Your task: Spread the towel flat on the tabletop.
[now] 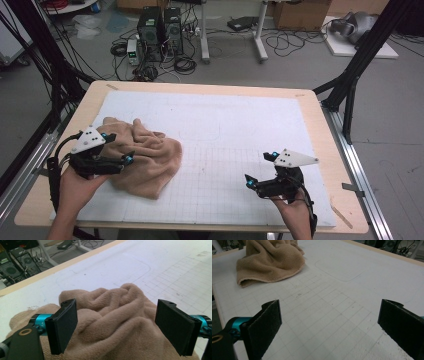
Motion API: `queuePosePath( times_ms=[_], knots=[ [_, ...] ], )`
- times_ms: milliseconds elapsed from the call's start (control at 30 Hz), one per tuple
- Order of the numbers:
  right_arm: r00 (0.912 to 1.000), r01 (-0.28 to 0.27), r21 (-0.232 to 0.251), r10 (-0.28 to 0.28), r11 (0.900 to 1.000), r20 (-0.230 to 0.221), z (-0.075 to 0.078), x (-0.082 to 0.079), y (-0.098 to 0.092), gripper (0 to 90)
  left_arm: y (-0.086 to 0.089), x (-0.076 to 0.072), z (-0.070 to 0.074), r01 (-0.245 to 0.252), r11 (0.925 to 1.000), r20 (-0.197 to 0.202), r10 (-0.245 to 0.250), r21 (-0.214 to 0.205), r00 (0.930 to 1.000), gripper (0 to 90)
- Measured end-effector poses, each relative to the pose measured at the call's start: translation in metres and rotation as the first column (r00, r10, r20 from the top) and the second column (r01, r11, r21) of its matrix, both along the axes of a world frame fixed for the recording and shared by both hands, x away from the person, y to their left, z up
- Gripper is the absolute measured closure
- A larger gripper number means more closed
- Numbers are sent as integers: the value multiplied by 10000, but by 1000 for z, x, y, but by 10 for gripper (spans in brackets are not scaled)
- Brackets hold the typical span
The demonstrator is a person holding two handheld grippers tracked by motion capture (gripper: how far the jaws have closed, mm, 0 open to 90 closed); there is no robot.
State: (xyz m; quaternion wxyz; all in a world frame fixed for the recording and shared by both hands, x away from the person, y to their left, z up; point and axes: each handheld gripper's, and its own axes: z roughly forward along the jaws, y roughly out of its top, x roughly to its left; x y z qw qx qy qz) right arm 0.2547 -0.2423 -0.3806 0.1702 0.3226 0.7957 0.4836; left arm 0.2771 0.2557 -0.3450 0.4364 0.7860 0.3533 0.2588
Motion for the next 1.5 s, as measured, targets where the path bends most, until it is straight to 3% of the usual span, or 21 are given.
queuePosePath(
  times_ms=[233,300,467,700,800,900,1100,1233,1500],
  knots=[
    [9999,-112,-58,112,9999,-91,-2,3,4,41,0,16,-12,-163,9991,-454,180,382,9988,202],
    [9999,-115,-60,114,9999,-90,-2,5,4,41,0,20,-17,-226,9973,-638,271,694,9976,203],
    [9998,-137,-68,136,9999,-148,-3,5,4,41,7,30,-35,-343,9972,-1110,416,668,9929,229],
    [9996,-193,-96,191,9998,-184,-5,5,7,41,10,32,-45,-435,9967,-1151,513,686,9920,310],
    [9994,-270,-121,267,9996,-208,-6,5,9,41,13,34,-53,-494,9972,-1454,573,568,9877,338],
    [9993,-291,-127,288,9995,-241,-7,6,11,41,13,35,-55,-506,9968,-1513,595,618,9867,364],
    [9991,-342,-144,338,9993,-267,-7,5,12,41,12,35,-61,-549,9959,-1575,656,717,9853,433],
    [9991,-355,-139,351,9993,-256,-8,5,13,41,12,34,-67,-629,9964,-1521,708,563,9858,504],
    [9987,-415,-138,411,9990,-308,-10,5,14,42,11,35,-68,-560,9964,-1619,656,635,9846,599]
  ],
)
